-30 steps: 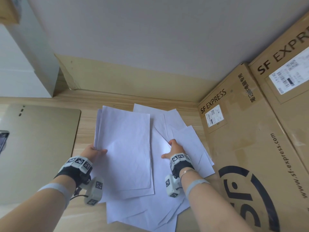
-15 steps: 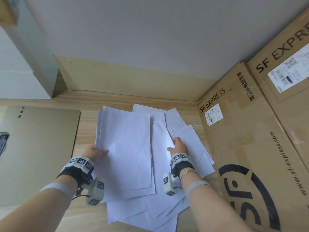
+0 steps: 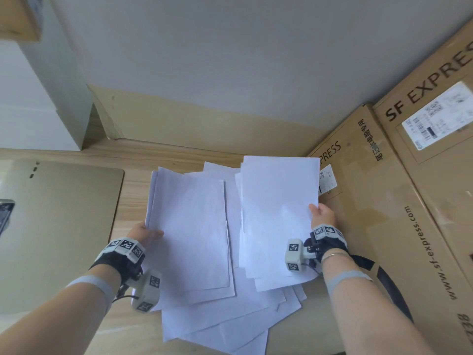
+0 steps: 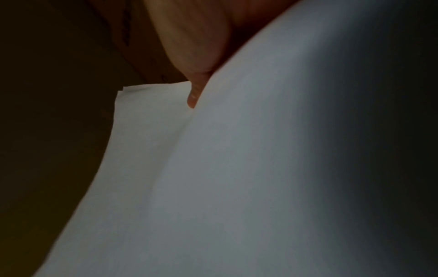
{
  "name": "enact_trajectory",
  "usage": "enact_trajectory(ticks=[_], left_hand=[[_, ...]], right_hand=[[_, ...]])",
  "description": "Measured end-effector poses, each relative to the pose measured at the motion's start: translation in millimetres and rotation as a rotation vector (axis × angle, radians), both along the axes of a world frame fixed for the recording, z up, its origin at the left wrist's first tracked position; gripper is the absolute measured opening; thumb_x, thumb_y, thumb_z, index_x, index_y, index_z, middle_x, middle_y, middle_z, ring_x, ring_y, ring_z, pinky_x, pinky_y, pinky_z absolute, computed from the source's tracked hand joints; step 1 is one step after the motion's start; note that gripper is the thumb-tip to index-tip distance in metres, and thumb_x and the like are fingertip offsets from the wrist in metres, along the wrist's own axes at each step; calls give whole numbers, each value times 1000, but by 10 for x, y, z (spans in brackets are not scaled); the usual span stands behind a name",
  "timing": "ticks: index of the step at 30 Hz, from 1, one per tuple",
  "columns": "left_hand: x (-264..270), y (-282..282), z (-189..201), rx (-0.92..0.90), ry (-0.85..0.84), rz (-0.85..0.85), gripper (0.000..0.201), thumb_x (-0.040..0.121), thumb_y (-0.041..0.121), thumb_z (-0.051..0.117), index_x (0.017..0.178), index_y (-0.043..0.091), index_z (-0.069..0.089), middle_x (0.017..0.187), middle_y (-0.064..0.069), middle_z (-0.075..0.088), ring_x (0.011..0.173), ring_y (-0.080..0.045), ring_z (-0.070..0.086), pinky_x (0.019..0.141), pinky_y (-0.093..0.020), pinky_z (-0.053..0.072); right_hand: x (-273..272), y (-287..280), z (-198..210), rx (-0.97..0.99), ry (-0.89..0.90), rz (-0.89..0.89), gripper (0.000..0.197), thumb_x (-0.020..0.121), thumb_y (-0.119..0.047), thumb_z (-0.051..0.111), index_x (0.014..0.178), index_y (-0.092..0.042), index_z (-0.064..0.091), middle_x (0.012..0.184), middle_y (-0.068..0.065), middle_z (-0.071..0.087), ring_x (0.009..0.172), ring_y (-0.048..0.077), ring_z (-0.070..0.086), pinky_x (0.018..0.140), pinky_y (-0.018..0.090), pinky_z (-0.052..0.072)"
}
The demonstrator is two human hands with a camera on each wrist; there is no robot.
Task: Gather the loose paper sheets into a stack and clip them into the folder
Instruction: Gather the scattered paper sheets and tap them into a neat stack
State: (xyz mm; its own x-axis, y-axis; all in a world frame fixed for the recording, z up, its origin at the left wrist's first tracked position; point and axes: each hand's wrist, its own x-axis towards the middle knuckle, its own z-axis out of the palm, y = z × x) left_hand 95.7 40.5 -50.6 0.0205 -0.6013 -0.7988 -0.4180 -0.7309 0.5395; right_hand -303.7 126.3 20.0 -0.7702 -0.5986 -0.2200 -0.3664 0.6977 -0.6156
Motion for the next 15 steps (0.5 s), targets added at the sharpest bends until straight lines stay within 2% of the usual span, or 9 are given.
enact_trajectory(ticks=[2,4,6,8,9,11,12,14,15], left_hand=[[-1,-7,-7,-9,-4,3,35,84,5,62,117,-5,55,100,-21,59,90,-33,56,90,-42,47],[-9,-3,-6,-7,5,-3,38,84,6,63,119,-6,55,102,-22,61,90,-34,56,92,-43,47],[-23,13,-15,0,20,-7,33,85,7,62,116,-4,56,90,-17,62,87,-32,55,84,-40,45],[-49,28,-24,5,46,36,28,86,11,61,112,1,56,79,-11,59,78,-29,56,81,-37,42],[-58,34,-5,-13,47,47,28,87,16,60,111,2,56,81,-12,61,78,-29,58,82,-36,41],[-72,46,9,-29,38,24,42,89,28,59,120,-1,55,104,-19,66,95,-33,61,86,-34,42],[-78,40,3,-38,29,5,49,89,31,58,124,-3,54,109,-21,65,100,-34,61,85,-32,42],[-87,39,16,-27,36,-22,47,86,27,63,119,-5,57,92,-15,67,85,-29,63,79,-29,45],[-86,40,3,-18,20,-22,45,83,24,67,116,-6,58,87,-14,66,80,-28,63,80,-33,49]], right_hand=[[85,-43,-18,-19,-61,24,29,95,-15,47,102,9,62,103,27,66,82,27,56,74,27,39],[288,-129,-98,17,-131,65,30,96,-14,47,108,9,61,99,22,64,84,21,51,75,27,38],[566,-233,-229,76,-158,114,30,95,-14,47,112,8,59,98,20,62,85,20,50,74,25,36],[877,-325,-362,135,-152,175,28,95,-14,47,112,5,59,109,23,64,90,25,55,75,28,39],[1036,-362,-420,167,-152,201,28,95,-14,46,113,3,59,114,22,63,97,29,58,78,29,42],[1324,-418,-512,211,-183,241,28,96,-13,45,116,1,58,120,20,62,108,32,58,85,30,44],[1453,-443,-555,223,-199,255,28,96,-13,44,115,1,58,120,20,62,109,32,58,86,30,45],[1651,-490,-612,267,-205,296,25,95,-13,44,109,1,59,118,19,63,104,31,59,81,29,45],[1708,-514,-627,285,-194,311,22,94,-14,45,103,0,59,117,19,64,99,29,59,77,28,44]])
